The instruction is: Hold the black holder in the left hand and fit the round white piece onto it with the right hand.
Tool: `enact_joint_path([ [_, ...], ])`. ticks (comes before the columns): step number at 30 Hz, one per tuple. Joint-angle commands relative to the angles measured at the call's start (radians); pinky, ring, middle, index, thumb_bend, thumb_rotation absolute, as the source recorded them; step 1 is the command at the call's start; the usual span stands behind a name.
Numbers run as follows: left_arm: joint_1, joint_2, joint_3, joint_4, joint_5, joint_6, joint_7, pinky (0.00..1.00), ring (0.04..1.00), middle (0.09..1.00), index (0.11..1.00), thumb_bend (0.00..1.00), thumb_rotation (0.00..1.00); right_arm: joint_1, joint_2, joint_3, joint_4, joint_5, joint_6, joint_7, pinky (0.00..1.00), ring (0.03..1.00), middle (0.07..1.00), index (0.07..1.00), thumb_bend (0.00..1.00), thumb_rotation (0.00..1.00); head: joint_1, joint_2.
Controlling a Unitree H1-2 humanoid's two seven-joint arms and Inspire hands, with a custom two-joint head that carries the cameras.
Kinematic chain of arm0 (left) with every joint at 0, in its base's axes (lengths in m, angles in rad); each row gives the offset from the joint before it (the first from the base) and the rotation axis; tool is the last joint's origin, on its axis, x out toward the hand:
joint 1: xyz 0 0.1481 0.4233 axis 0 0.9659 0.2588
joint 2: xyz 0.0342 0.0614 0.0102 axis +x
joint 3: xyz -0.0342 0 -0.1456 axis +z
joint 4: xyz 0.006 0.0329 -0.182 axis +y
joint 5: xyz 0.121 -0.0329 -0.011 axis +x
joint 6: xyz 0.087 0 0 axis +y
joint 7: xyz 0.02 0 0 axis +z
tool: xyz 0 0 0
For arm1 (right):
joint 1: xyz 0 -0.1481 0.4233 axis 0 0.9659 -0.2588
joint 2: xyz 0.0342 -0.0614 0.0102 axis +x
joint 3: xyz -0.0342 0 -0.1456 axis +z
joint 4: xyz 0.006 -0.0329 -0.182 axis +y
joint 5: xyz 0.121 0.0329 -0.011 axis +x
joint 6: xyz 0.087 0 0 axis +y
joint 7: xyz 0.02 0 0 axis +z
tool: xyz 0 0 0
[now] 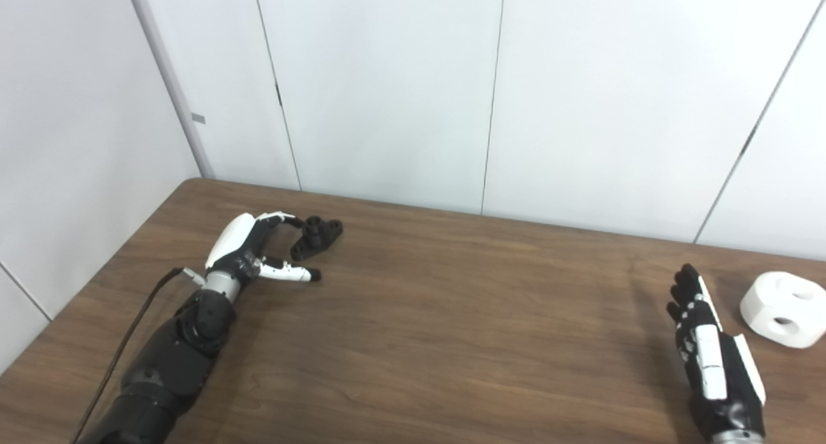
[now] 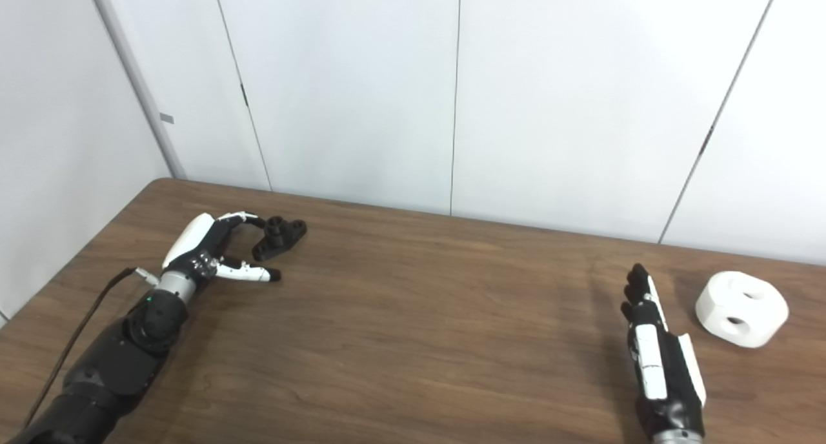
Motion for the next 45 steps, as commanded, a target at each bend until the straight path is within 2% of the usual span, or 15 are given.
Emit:
enact_joint_path([
  [1,-0.026,-0.002,-0.009,0.016,-0.005,-0.003,-0.019,0.92,0.951,0.881,0.744,0.99,0.12,-0.021,0.001,-0.001,-0.028,0.012,-0.010,0.000,1.00,1.000,1.000,1.000,0.49,1.00,0.001,0.000],
  [13,-0.045,-0.014,-0.018,0.058,-0.008,-0.034,-0.012,0.92,0.941,0.866,0.726,0.98,0.16,-0.011,0.004,-0.001,-0.041,0.008,-0.010,0.000,1.00,1.000,1.000,1.000,0.49,1.00,-0.007,0.004],
  [20,-0.058,-0.014,-0.027,0.074,-0.006,-0.036,-0.014,0.93,0.944,0.865,0.724,0.96,0.15,-0.008,0.007,0.000,-0.047,0.005,-0.014,-0.001,1.00,1.000,1.000,1.000,0.48,1.00,-0.008,0.006],
  [23,-0.060,-0.017,-0.021,0.081,-0.011,-0.055,0.006,0.92,0.933,0.851,0.691,0.94,0.12,-0.006,0.008,-0.002,-0.046,0.009,-0.016,-0.002,1.00,1.000,1.000,1.000,0.49,1.00,-0.010,0.006],
  [25,-0.064,-0.020,-0.022,0.098,0.004,-0.091,0.049,0.88,0.902,0.809,0.611,0.89,0.05,-0.005,0.009,-0.003,-0.044,0.010,-0.018,-0.002,1.00,1.000,1.000,1.000,0.50,1.00,-0.012,0.006],
  [26,-0.067,-0.019,-0.026,0.110,0.014,-0.119,0.074,0.85,0.883,0.782,0.538,0.67,0.05,-0.005,0.008,-0.002,-0.044,0.007,-0.019,-0.003,1.00,1.000,1.000,1.000,0.50,0.99,-0.014,0.008],
  [27,-0.070,-0.019,-0.029,0.123,0.021,-0.141,0.092,0.83,0.866,0.758,0.511,0.60,0.05,-0.005,0.008,-0.002,-0.043,0.004,-0.019,-0.004,1.00,1.000,1.000,1.000,0.51,0.99,-0.015,0.006],
  [29,-0.080,-0.019,-0.036,0.148,0.029,-0.169,0.113,0.82,0.851,0.732,0.489,0.54,0.05,-0.005,0.009,0.000,-0.047,-0.001,-0.016,-0.006,1.00,1.000,1.000,1.000,0.52,1.00,-0.017,0.007],
  [36,-0.101,-0.023,-0.049,0.196,0.026,-0.234,0.135,0.80,0.824,0.683,0.484,0.52,0.04,0.003,0.008,-0.001,-0.073,-0.020,-0.007,-0.017,0.99,1.000,1.000,1.000,0.53,1.00,-0.027,0.013],
  [45,-0.108,-0.017,-0.063,0.186,0.045,-0.241,0.149,0.79,0.811,0.682,0.484,0.52,0.05,-0.001,0.006,-0.012,-0.106,-0.021,0.019,-0.031,1.00,1.000,0.998,1.000,0.54,1.00,-0.027,0.013],
])
